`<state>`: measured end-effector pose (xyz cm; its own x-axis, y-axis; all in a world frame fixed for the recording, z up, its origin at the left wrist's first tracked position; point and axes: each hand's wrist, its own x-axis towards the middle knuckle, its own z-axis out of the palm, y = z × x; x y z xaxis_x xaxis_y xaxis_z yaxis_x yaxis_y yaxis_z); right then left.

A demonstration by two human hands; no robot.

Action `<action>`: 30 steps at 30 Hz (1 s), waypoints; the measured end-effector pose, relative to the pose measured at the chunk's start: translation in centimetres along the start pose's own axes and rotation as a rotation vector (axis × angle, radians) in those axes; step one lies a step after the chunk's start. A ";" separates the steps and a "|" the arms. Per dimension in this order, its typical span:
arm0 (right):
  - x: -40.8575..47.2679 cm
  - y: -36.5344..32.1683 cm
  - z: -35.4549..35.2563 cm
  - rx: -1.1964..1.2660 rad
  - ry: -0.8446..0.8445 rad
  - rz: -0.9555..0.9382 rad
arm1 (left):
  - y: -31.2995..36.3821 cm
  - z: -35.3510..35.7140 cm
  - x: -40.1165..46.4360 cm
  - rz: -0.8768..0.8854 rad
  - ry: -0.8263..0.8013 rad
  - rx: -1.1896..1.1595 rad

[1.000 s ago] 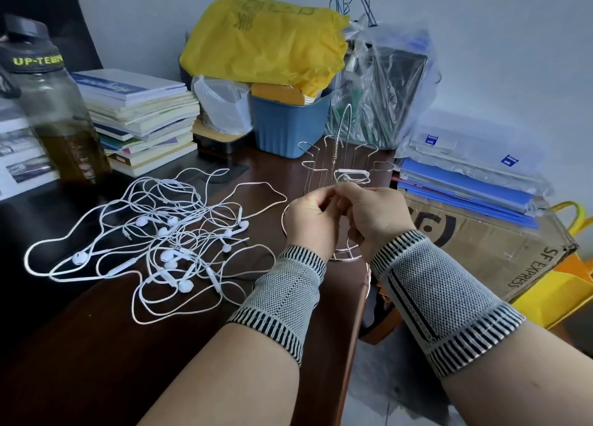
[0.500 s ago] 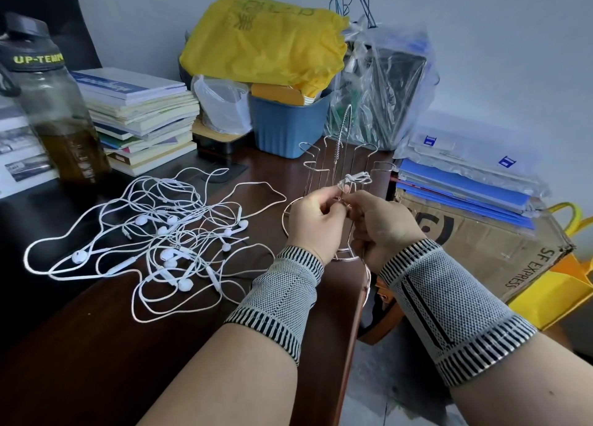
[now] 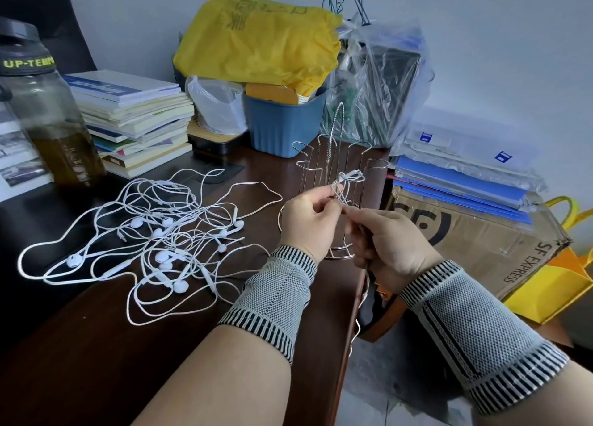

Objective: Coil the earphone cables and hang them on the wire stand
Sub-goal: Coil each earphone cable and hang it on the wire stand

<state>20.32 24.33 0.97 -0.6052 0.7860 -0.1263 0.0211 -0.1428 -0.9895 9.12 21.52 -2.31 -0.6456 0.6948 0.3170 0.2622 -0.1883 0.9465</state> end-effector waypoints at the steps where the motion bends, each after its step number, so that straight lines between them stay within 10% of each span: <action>1: -0.1 0.0 0.0 -0.059 -0.003 -0.038 | 0.0 0.0 -0.1 0.014 0.004 0.020; 14: -0.1 0.5 -0.9 -0.702 0.025 -0.361 | 0.9 0.1 -0.8 -0.189 0.035 -0.219; 30: 1.6 -0.6 -5.1 -0.501 0.325 -0.195 | 1.6 1.0 -0.4 -0.203 0.186 -0.005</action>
<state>23.36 28.72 1.01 -0.3644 0.9231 0.1232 0.3527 0.2593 -0.8991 10.54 21.66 -0.98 -0.8053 0.5794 0.1255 0.1101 -0.0619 0.9920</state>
